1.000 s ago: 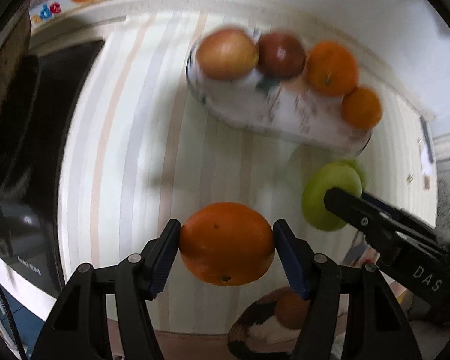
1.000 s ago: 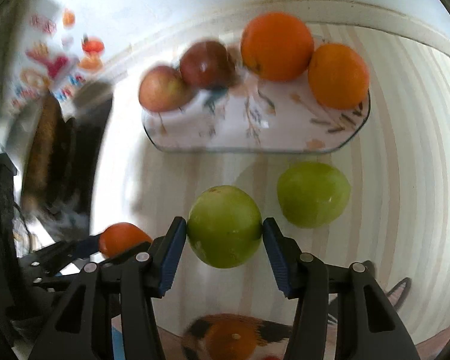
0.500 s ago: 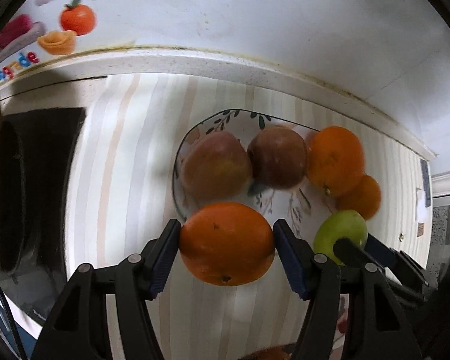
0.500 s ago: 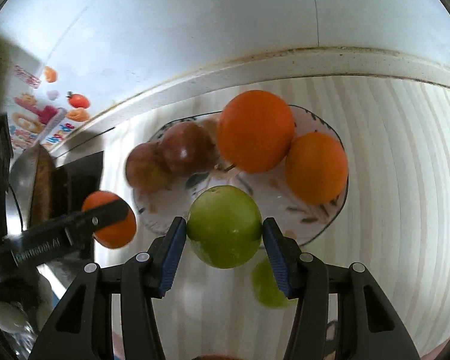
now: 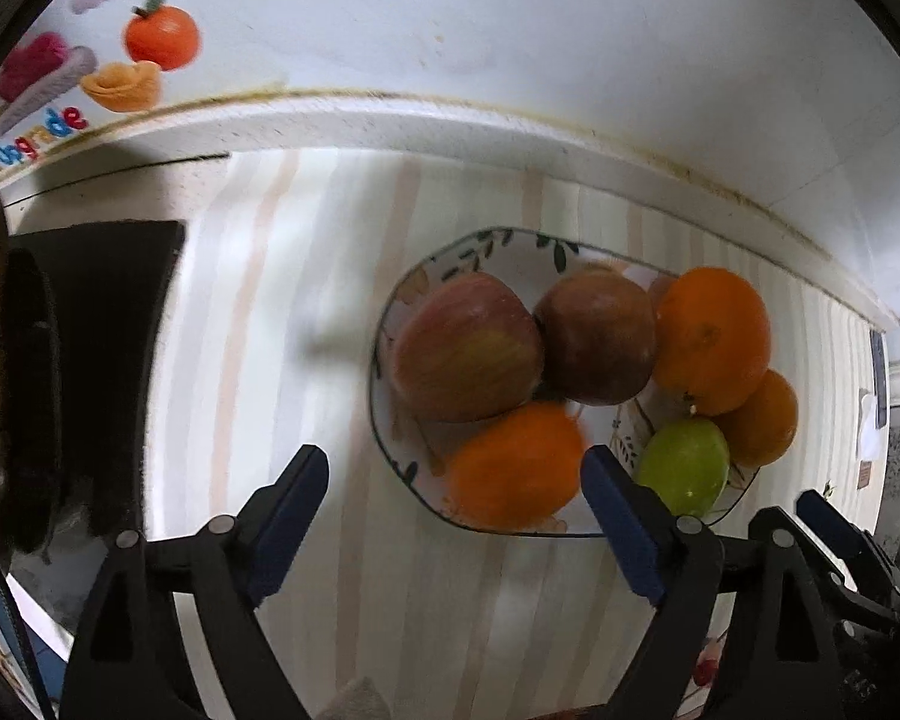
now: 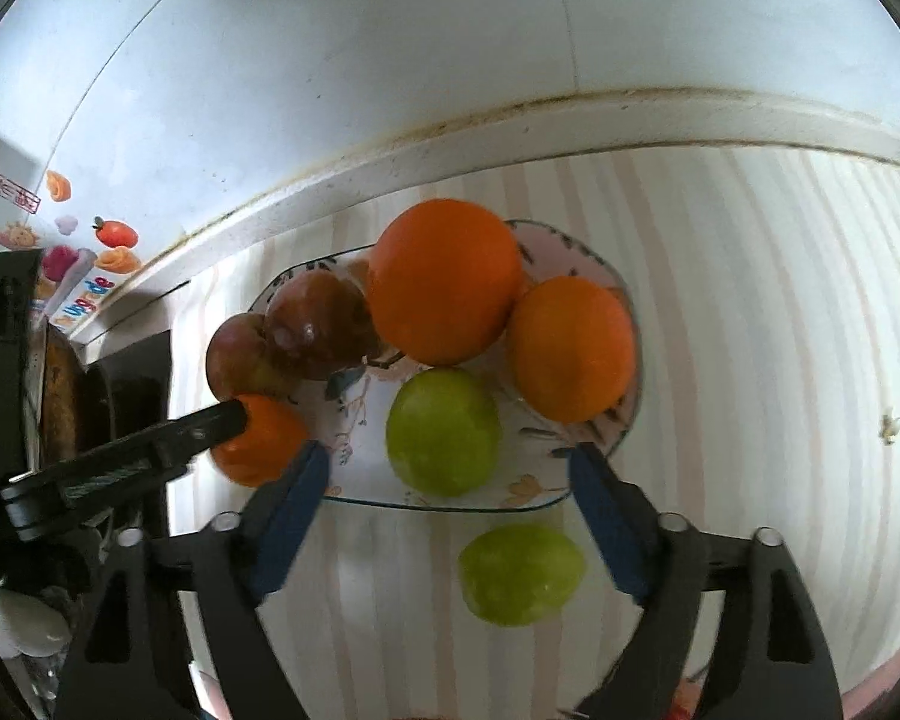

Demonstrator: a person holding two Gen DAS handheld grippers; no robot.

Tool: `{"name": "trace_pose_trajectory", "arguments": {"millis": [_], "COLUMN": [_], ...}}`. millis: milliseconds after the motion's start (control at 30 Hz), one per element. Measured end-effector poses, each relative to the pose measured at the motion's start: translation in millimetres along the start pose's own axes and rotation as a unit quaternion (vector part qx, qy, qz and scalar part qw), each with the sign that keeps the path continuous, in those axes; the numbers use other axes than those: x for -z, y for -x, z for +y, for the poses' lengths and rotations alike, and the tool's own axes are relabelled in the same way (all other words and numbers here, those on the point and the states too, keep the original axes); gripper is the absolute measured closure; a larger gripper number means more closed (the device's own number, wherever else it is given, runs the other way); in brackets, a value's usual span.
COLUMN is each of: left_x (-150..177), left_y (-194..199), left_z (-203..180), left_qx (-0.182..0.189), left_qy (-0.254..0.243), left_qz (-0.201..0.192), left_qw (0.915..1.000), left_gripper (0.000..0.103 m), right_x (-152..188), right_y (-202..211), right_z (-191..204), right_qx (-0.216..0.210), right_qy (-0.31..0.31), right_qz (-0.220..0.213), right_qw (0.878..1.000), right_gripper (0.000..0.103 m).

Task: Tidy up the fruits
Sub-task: 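Lift both open tools away from the plate, then grasp the tangerine lying on the cat figurine with the left tool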

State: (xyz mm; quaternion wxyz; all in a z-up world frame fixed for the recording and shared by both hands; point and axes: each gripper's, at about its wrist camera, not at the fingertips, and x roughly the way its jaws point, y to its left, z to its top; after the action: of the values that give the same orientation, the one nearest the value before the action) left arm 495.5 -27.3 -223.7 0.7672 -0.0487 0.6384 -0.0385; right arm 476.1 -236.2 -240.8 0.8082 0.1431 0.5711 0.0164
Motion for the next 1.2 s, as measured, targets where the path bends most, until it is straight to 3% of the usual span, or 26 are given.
{"name": "trace_pose_trajectory", "arguments": {"millis": [233,567,1200], "left_x": [11,53,138], "left_y": [33,83,186], "left_z": [2,-7,-22], "left_qx": [-0.022,-0.042,-0.022], "left_qy": [-0.013,-0.045,-0.066], "left_qz": [-0.035,-0.079,-0.158], "left_qw": [0.9991,0.9949,0.9850], "left_gripper": [0.017,0.017,0.017], "right_x": [0,27,114], "right_y": [22,69,205], "right_z": [11,28,32], "right_qx": [0.063,0.072,0.065], "right_qy": [0.036,0.060,0.057], "right_qz": [-0.014,-0.035,-0.118], "right_qw": [0.997,0.995,0.989], "right_gripper": [0.008,0.008,0.008]}}
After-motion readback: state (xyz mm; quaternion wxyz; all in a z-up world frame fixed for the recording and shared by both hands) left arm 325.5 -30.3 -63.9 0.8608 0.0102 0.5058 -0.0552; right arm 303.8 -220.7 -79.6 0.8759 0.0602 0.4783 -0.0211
